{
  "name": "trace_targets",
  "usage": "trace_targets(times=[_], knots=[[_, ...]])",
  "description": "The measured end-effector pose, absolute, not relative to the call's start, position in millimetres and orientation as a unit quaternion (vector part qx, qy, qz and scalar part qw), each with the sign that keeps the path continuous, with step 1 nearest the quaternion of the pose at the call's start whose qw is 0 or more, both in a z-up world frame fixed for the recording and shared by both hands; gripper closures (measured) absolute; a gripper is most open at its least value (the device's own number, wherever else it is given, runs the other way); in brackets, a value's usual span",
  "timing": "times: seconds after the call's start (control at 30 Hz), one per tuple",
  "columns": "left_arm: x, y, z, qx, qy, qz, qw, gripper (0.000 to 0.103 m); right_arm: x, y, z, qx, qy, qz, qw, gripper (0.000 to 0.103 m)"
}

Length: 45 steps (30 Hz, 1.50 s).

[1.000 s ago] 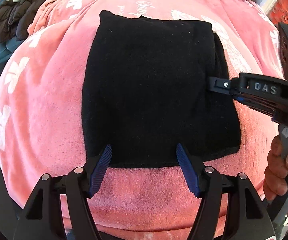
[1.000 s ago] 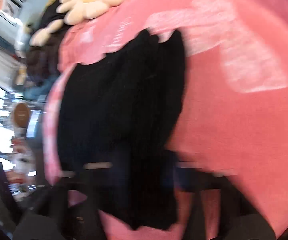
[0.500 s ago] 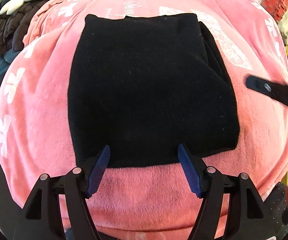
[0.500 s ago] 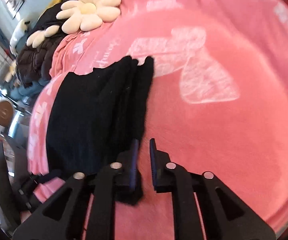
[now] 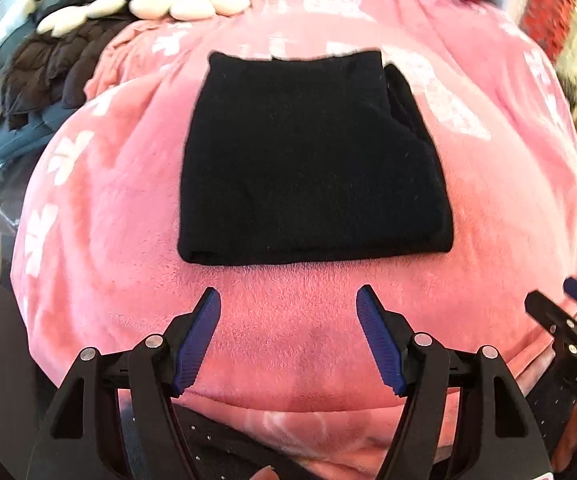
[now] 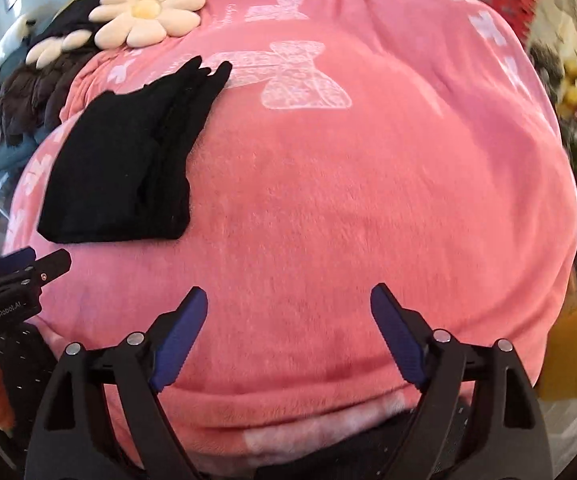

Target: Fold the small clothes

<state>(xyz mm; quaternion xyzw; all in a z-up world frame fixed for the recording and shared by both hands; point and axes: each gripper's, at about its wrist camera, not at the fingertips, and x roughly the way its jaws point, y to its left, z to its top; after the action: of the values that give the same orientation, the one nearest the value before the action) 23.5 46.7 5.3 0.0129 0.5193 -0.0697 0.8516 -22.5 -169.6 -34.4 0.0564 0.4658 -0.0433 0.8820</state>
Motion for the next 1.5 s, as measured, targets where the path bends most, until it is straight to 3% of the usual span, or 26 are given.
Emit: trace_targets(times=[0.3, 0.7, 1.5], knots=[[24.3, 44.5, 1.6, 0.018, 0.521, -0.064, 0.851, 0.032, -27.3, -146.9, -38.6, 0.002, 0.468, -0.041, 0.883, 0.011], [24.0, 59.6, -2.5, -0.025, 0.536, -0.058, 0.842, 0.032, -33.4, -157.9, -32.2, 0.045, 0.464, -0.045, 0.883, 0.011], [17.3, 50.4, 2.9, -0.004, 0.537, -0.056, 0.842, 0.029, -40.1, -149.7, -25.0, 0.041, 0.456, -0.041, 0.888, 0.011]])
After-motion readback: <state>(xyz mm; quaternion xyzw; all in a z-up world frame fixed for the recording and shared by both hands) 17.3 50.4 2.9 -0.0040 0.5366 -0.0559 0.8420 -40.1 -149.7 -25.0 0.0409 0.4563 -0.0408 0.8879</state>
